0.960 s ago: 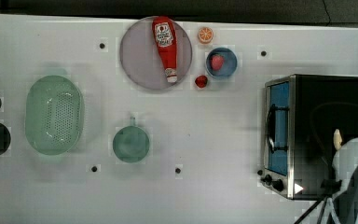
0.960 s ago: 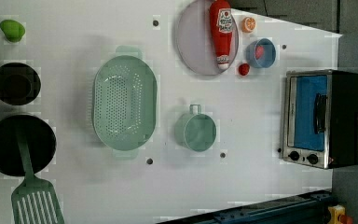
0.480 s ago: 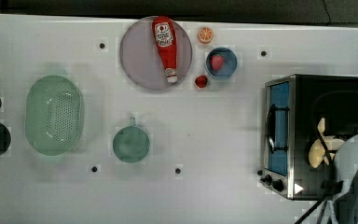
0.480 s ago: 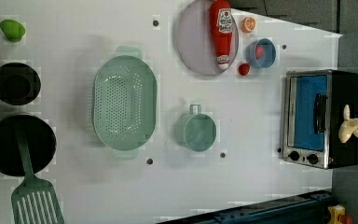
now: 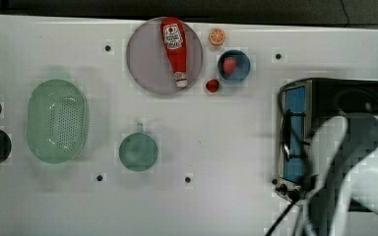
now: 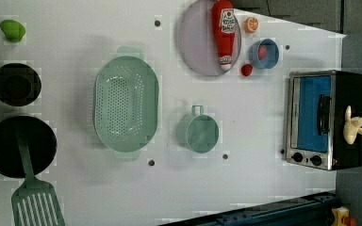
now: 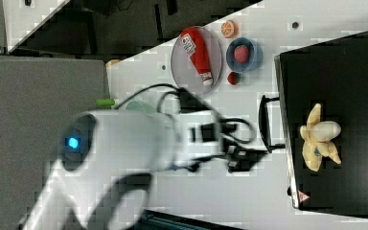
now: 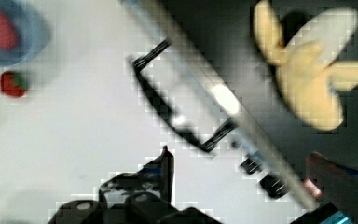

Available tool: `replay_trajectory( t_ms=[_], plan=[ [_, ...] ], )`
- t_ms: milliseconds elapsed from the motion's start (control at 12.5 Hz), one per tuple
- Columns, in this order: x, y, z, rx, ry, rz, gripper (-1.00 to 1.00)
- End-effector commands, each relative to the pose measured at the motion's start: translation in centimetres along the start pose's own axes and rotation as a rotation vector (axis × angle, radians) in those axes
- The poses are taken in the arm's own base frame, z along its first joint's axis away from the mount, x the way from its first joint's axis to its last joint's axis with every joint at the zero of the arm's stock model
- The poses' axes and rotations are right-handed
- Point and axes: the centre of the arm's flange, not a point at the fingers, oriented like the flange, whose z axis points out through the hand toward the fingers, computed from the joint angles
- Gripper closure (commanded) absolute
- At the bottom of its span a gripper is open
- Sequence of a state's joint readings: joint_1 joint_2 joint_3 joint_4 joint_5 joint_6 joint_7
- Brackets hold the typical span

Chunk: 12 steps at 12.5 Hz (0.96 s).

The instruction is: Pick banana from table and place on oven.

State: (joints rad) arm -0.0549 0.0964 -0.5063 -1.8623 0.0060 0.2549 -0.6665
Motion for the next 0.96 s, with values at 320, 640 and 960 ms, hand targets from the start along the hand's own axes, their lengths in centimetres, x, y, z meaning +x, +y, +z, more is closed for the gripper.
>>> replay_trajectory(
  t_ms=[320,640,960],
  plan=[
    [-13.8,-14.0,-14.5,0.061,0.112,0.226,-1.00],
    [-20.4,-17.2,-17.0,0.023,0.122,0.282,-1.00],
    [-20.8,-16.4,-17.6,0.037,0.129,0.291,-1.00]
  ],
)
